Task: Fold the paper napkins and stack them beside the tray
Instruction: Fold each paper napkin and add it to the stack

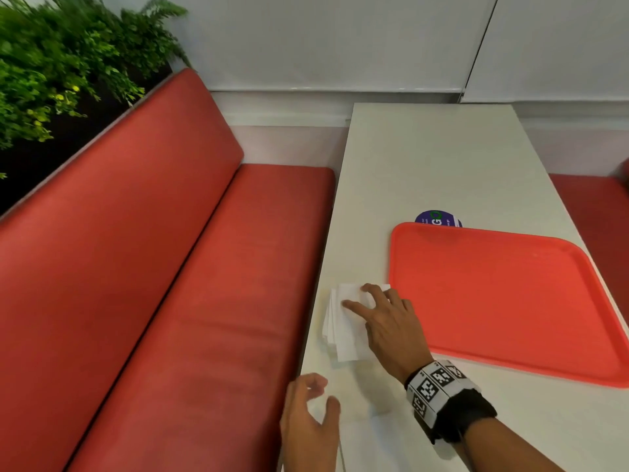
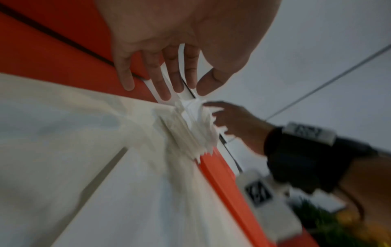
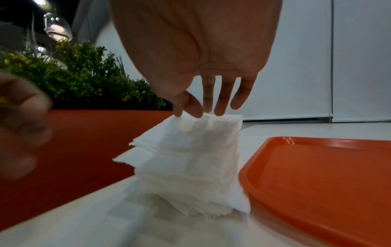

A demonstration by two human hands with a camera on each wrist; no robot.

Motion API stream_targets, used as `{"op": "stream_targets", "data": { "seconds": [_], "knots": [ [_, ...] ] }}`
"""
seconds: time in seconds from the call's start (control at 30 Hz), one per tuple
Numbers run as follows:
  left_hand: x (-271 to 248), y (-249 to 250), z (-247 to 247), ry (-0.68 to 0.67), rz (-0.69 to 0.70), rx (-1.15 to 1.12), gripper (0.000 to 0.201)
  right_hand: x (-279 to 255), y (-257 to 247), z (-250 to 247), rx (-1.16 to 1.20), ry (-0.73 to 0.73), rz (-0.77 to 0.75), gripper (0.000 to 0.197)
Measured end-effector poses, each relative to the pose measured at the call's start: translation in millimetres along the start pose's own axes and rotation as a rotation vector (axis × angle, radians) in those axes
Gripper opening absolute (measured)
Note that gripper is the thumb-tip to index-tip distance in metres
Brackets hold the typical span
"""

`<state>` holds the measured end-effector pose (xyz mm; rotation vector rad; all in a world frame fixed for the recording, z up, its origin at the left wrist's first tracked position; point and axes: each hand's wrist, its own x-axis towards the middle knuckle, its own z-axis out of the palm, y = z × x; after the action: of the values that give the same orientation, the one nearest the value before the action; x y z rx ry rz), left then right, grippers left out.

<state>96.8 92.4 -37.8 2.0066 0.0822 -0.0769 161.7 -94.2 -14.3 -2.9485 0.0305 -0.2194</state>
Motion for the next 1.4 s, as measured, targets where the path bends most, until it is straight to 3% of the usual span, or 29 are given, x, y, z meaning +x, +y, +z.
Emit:
{"op": "stream_targets", "data": {
  "seconds": [0.07, 0.17, 0.23, 0.27, 0.33, 0.4, 0.47, 0.57, 0.7, 0.73, 0.8, 0.93, 1.0, 1.07, 1.13, 1.27, 1.4],
  "knots": [
    [-16, -8, 6, -0.107, 0.052, 0.092, 0.039, -6, 0, -9, 0.05, 0.041, 0.028, 0.07],
    [-30, -24, 15, -0.333, 0.103, 0.438, 0.046, -32, 16, -24, 0.21, 0.172, 0.134, 0.063],
    [-35, -24, 26, -0.466, 0.121, 0.689, 0.065, -73, 38, -30, 0.354, 0.264, 0.235, 0.049],
    [-35, -23, 30, -0.463, 0.16, 0.8, 0.069, -101, 49, -31, 0.402, 0.293, 0.282, 0.043],
    [-37, -3, 27, -0.518, 0.073, 0.865, 0.063, -163, 68, -31, 0.417, 0.276, 0.363, 0.04],
    [-38, -1, 28, -0.405, 0.162, 0.779, 0.055, -215, 87, -29, 0.388, 0.185, 0.437, 0.038],
    [-43, 9, 23, -0.442, 0.235, 0.762, 0.04, -251, 101, -32, 0.373, 0.143, 0.446, 0.035],
    [-45, 31, 20, -0.476, 0.075, 0.601, 0.012, -271, 105, -37, 0.423, 0.163, 0.317, 0.024],
    [-61, 69, 4, -0.536, 0.081, 0.335, 0.013, -259, 86, -64, 0.658, -0.053, 0.284, 0.061],
    [-66, 80, 0, -0.577, 0.064, 0.263, 0.007, -254, 78, -72, 0.755, -0.137, 0.255, 0.064],
    [-74, 99, -4, -0.627, -0.018, 0.097, 0.018, -242, 66, -83, 0.91, -0.212, 0.23, 0.064],
    [-88, 101, 5, -0.57, -0.239, -0.027, 0.026, -230, 50, -79, 1.121, -0.137, 0.362, 0.025],
    [-89, 87, 16, -0.479, -0.282, 0.003, 0.035, -233, 49, -68, 1.179, -0.095, 0.471, 0.02],
    [-88, 71, 28, -0.399, -0.211, 0.168, 0.037, -237, 49, -60, 1.225, -0.107, 0.514, 0.023],
    [-91, 62, 36, -0.319, -0.129, 0.291, 0.022, -241, 52, -52, 1.212, -0.106, 0.524, 0.022],
    [-99, 58, 40, -0.182, -0.057, 0.309, 0.025, -246, 60, -40, 1.244, -0.086, 0.569, 0.02],
    [-97, 61, 32, -0.151, -0.031, 0.31, 0.024, -249, 71, -31, 1.254, -0.083, 0.649, 0.025]
  ]
}}
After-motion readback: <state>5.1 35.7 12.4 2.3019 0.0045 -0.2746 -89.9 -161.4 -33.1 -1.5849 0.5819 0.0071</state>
